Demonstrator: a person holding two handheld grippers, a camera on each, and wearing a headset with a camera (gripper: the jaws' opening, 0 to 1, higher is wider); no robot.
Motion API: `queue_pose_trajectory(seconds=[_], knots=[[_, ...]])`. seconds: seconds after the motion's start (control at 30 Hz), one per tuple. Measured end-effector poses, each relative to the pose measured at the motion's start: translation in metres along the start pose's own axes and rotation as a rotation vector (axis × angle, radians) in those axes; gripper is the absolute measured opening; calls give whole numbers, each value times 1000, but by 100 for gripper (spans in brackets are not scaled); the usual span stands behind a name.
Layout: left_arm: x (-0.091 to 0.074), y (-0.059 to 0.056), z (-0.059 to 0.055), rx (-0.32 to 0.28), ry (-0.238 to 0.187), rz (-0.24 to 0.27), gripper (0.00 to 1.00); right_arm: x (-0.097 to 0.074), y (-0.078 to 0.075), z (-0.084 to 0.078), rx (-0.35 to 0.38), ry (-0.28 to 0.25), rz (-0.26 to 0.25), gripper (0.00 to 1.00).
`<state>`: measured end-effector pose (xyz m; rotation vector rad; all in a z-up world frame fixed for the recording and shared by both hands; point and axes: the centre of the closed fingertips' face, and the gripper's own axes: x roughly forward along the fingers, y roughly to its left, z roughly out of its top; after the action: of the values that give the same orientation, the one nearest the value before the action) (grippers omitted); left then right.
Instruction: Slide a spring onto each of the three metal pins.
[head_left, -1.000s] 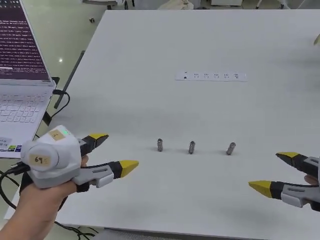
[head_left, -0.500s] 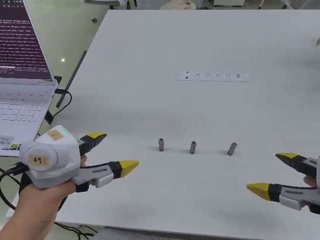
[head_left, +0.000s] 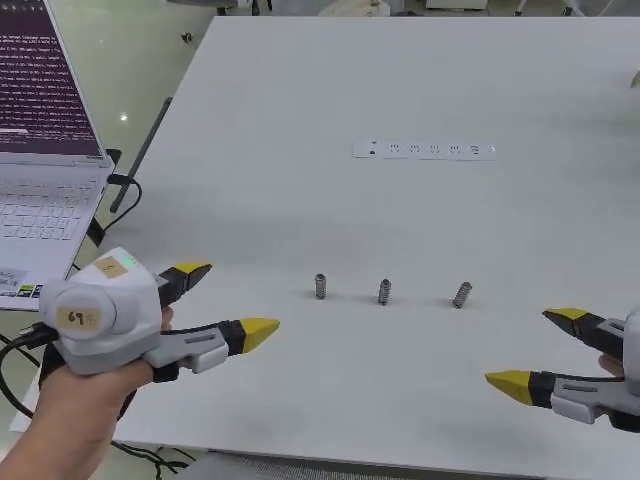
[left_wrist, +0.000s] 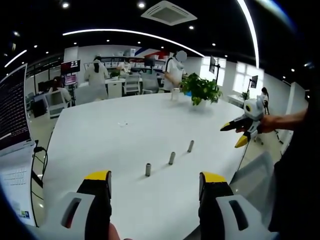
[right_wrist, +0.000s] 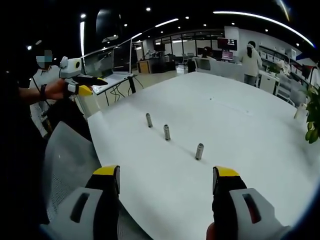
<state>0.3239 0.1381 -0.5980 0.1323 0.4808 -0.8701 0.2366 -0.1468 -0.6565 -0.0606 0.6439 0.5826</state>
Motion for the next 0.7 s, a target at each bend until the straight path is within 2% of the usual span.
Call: queue_pose_trajectory(seconds=[0.57,0.7], knots=[[2,-4,-6,1,3,-6,70,3,-2,-6,-3,12,-13,77],[2,-7,-2,-4,-7,-6,71,1,-3,-4,4,1,-20,77]])
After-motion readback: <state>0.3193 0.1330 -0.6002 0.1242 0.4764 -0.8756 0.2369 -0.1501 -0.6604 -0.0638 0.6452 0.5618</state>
